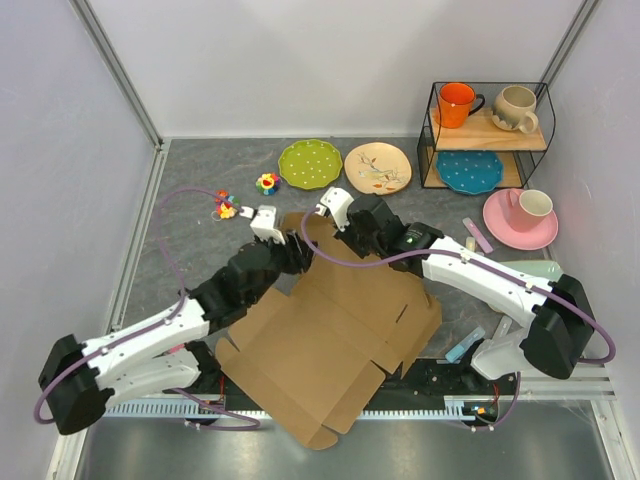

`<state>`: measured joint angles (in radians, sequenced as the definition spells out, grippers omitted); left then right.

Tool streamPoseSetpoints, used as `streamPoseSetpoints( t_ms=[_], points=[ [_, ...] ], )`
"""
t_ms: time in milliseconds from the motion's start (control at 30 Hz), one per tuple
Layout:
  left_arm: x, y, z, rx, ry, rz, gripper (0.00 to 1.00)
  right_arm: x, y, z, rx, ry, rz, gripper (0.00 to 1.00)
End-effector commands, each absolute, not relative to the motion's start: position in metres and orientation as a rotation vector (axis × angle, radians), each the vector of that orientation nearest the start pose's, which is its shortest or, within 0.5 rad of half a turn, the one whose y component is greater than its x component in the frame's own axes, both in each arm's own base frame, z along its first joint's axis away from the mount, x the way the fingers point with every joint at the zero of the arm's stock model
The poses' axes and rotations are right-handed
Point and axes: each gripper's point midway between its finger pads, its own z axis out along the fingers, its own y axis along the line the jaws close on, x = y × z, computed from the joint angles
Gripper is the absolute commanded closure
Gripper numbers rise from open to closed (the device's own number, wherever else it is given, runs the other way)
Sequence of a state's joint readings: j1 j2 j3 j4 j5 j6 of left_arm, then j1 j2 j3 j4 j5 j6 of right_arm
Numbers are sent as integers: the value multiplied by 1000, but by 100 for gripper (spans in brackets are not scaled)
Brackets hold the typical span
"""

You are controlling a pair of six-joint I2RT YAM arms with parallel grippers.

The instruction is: Fold the paper box

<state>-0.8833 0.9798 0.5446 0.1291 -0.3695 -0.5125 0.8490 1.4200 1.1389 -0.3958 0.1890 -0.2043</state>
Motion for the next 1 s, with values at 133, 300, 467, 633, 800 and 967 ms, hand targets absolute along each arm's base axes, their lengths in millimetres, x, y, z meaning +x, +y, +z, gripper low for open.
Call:
streamPoseSetpoints(
  t_ms=[133, 300, 467, 633, 800, 967],
  points=[
    [280, -231, 274, 300, 1625, -483, 34, 285, 272, 191, -1057, 1959, 131, 100],
    [290, -239, 260, 459, 1660, -499, 32, 282, 273, 197, -1056, 1943, 141, 100],
    [310, -227, 252, 348, 1693, -511, 34, 280, 274, 201, -1054, 1930, 160, 100],
    [327, -225, 248, 230, 1710, -530, 42, 277, 277, 203, -1058, 1921, 171, 100],
    [331, -241, 247, 239, 1755, -594, 50, 276, 276, 203, -1054, 1918, 161, 100],
    [320, -257, 231, 227, 1840, -719, 60, 276, 276, 204, -1053, 1915, 161, 100]
  ],
)
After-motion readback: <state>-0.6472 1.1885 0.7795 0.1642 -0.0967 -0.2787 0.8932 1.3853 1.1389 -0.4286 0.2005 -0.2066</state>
